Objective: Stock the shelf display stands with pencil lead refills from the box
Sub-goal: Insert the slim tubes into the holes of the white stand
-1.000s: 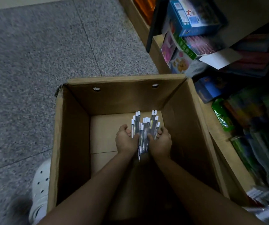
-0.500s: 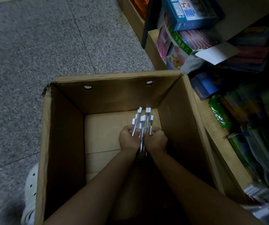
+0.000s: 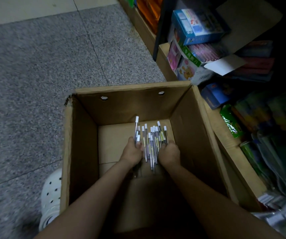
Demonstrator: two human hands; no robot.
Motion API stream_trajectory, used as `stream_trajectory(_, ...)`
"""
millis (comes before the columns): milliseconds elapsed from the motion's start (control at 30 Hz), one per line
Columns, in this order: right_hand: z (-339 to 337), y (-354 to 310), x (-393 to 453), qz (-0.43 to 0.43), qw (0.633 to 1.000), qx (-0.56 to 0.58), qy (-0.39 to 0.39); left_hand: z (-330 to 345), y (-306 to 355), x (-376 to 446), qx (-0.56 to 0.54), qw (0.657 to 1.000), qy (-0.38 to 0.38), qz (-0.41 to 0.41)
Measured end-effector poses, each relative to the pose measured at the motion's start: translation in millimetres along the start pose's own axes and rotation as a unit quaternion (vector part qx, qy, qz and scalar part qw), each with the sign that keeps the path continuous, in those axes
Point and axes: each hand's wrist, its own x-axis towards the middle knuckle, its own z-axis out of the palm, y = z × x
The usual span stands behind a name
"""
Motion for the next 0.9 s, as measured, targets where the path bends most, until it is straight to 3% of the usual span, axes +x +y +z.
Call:
stream_trajectory(100, -10.2, -1.2, -20.0, 0.072, 0.988, 0.137, -0.019, -7.4, 15.9, -20.4, -0.058, 0.998, -0.018, 0.001)
stream_trajectory(167, -18.1, -0.8, -39.2, 0.098, 0.957, 0.266, -0.056, -13.0, 33.3, -37.2, -0.089, 0.995, -0.035, 0.022)
stream_trajectory(367, -76.1, -20.8, -111.8, -0.007, 0.875, 0.475, -0.097, -28.5, 102.4, -107.8, -0.111, 0.983, -0.093, 0.114)
stream_trajectory(500, -138.2, -41.3, -161.0, -0.130, 0.871, 0.469, -0.066, -30.5, 157.0, -162.6, -0.070, 0.972, -0.094, 0.206)
stream_trajectory(667, -216.6, -51.9, -215.4, -0.257, 0.857, 0.446, -0.020, -18.7, 217.5, -235.2, -0.086, 0.936, -0.193, 0.282)
stream_trajectory(900, -275.8, -33.8, -257.5, -0.303, 0.893, 0.323, 0.076, 12.8, 253.6, -290.2, -0.102, 0.904, -0.220, 0.352)
